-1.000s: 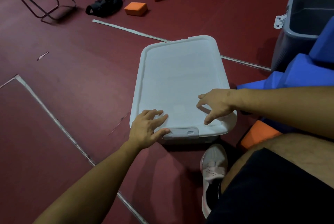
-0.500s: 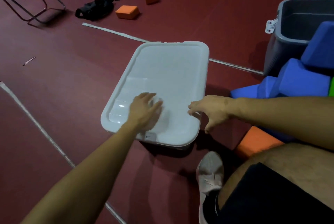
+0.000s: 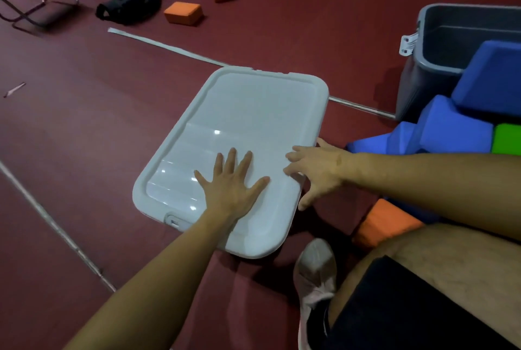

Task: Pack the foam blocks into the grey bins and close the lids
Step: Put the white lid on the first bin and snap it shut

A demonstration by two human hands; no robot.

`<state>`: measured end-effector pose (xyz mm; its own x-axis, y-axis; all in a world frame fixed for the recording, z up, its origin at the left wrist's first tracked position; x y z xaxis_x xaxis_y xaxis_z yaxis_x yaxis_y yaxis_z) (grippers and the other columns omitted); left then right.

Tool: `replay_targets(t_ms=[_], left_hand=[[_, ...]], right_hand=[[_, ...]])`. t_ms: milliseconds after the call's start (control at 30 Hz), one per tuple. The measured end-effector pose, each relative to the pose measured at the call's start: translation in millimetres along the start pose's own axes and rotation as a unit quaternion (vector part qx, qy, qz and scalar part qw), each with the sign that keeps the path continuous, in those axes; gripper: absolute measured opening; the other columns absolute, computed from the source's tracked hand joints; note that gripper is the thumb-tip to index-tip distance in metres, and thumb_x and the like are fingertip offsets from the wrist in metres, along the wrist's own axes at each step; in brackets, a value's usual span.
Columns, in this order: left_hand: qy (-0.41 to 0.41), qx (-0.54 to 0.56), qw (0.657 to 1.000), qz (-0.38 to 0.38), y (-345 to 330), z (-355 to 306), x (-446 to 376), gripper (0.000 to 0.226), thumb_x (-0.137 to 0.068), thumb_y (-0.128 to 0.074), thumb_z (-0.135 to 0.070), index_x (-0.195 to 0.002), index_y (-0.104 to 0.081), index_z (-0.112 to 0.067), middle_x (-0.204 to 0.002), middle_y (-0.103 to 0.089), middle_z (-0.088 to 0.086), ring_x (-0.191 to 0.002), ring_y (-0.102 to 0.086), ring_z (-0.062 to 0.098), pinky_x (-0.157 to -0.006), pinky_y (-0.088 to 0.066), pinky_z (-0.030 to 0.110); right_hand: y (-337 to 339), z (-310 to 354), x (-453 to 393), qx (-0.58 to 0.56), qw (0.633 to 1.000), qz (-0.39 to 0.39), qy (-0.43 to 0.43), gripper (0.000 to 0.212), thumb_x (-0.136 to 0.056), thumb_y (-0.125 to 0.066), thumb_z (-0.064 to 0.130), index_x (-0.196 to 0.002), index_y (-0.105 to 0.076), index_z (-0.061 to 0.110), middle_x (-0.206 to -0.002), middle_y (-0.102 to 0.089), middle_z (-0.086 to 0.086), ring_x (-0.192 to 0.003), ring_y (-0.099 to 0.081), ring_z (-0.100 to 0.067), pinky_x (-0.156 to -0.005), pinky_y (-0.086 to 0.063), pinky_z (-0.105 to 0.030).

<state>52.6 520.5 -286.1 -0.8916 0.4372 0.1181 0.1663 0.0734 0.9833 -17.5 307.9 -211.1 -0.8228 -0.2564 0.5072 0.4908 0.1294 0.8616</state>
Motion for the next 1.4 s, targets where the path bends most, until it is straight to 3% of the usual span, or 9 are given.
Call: replay_targets(t_ms=[200,333,400,533,667,800,1100,1300,1400], left_hand=[[-0.057,-0.012,0.998,0.024,6.0,24.8,40.4,0.082,-0.076,-0.016,-0.093,-0.149,-0.005,-0.057,-0.163,0.004,-0.02,-0.151,0.01,0.014,-0.108,0.008,0.075],[-0.067,-0.032,0.996,0.039,9.5,51.1,60.2,0.08,-0.077,-0.015,-0.093,-0.148,-0.004,-0.058,-0.163,0.006,-0.02,-0.151,0.012,0.012,-0.11,0.006,0.073],[-0.054,-0.017,0.998,0.036,15.0,52.0,60.4,0.076,-0.08,-0.018,-0.09,-0.147,-0.016,-0.056,-0.163,-0.002,-0.018,-0.151,0.006,0.013,-0.109,0.005,0.075],[0.023,0.06,0.998,-0.02,25.4,11.2,37.2,0.066,-0.08,-0.034,-0.083,-0.132,-0.042,-0.044,-0.153,-0.032,-0.007,-0.144,-0.022,0.024,-0.106,-0.009,0.078],[0.01,0.072,0.997,-0.016,20.9,-33.0,-7.1,0.081,-0.081,-0.03,-0.086,-0.15,-0.023,-0.044,-0.165,-0.009,-0.006,-0.152,-0.004,0.027,-0.109,0.004,0.074],[-0.013,0.072,0.997,-0.009,21.8,-54.1,-54.1,0.084,-0.082,-0.027,-0.086,-0.153,-0.02,-0.042,-0.166,-0.006,-0.004,-0.152,-0.002,0.027,-0.112,0.004,0.071],[-0.008,0.019,0.999,-0.036,-2.9,-53.4,-88.7,0.093,-0.075,-0.009,-0.093,-0.153,-0.013,-0.041,-0.166,-0.003,-0.003,-0.152,0.002,0.027,-0.112,0.006,0.071],[-0.004,0.013,0.999,-0.043,-9.5,-49.9,-95.9,0.095,-0.073,-0.005,-0.094,-0.153,-0.009,-0.043,-0.166,0.0,-0.004,-0.152,0.005,0.026,-0.112,0.005,0.071],[-0.003,0.007,0.999,-0.049,-13.8,-49.1,-98.5,0.094,-0.073,-0.004,-0.094,-0.153,-0.007,-0.044,-0.166,0.002,-0.005,-0.152,0.007,0.025,-0.112,0.006,0.07]], right_hand=[[-1.0,-5.6,5.6,-0.059,0.988,0.045,-0.137,0.092,-0.059,-0.055,0.09,-0.136,-0.041,0.042,-0.162,-0.009,0.002,-0.143,-0.004,-0.054,-0.1,-0.008,-0.081],[0.5,1.2,9.1,-0.083,0.988,0.079,-0.106,0.095,-0.054,-0.052,0.093,-0.13,-0.049,0.037,-0.152,-0.035,-0.004,-0.129,-0.041,-0.038,-0.103,-0.036,-0.06],[-0.8,2.1,8.3,-0.06,0.991,0.073,-0.091,0.095,-0.057,-0.054,0.091,-0.132,-0.049,0.033,-0.148,-0.041,-0.008,-0.125,-0.047,-0.032,-0.102,-0.042,-0.048],[-10.3,-5.0,9.0,-0.059,0.992,0.059,-0.096,0.095,-0.059,-0.054,0.09,-0.135,-0.045,0.035,-0.149,-0.038,-0.005,-0.126,-0.047,-0.033,-0.098,-0.043,-0.052],[-13.8,-15.7,11.8,-0.09,0.982,-0.002,-0.163,0.089,-0.064,-0.051,0.088,-0.137,-0.043,0.037,-0.145,-0.04,0.002,-0.127,-0.041,-0.037,-0.098,-0.033,-0.066],[-18.8,-43.0,13.9,-0.113,0.957,-0.04,-0.264,0.089,-0.067,-0.05,0.084,-0.142,-0.037,0.037,-0.152,-0.032,-0.004,-0.135,-0.027,-0.045,-0.104,-0.014,-0.074],[0.4,-94.5,-27.5,-0.23,0.885,-0.201,-0.353,0.096,-0.074,-0.06,0.076,-0.149,-0.023,0.027,-0.147,-0.039,-0.011,-0.131,-0.037,-0.04,-0.106,-0.032,-0.057],[18.8,-133.3,-69.1,-0.283,0.861,-0.197,-0.374,0.107,-0.06,-0.08,0.067,-0.144,-0.03,0.021,-0.135,-0.049,-0.013,-0.124,-0.046,-0.039,-0.093,-0.047,-0.047],[2.2,-151.5,-78.4,-0.356,0.836,-0.183,-0.375,0.125,-0.047,-0.084,0.069,-0.146,-0.027,0.02,-0.139,-0.049,-0.013,-0.127,-0.047,-0.037,-0.099,-0.047,-0.047]])
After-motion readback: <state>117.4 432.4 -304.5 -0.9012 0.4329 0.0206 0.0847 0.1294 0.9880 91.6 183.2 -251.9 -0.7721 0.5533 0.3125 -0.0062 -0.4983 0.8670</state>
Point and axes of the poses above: each hand's wrist, its own x-axis away from the middle knuckle, its own y-axis out of the back of the hand, z = x × y, the point moved 1 cm from there along -x, towards the middle knuckle
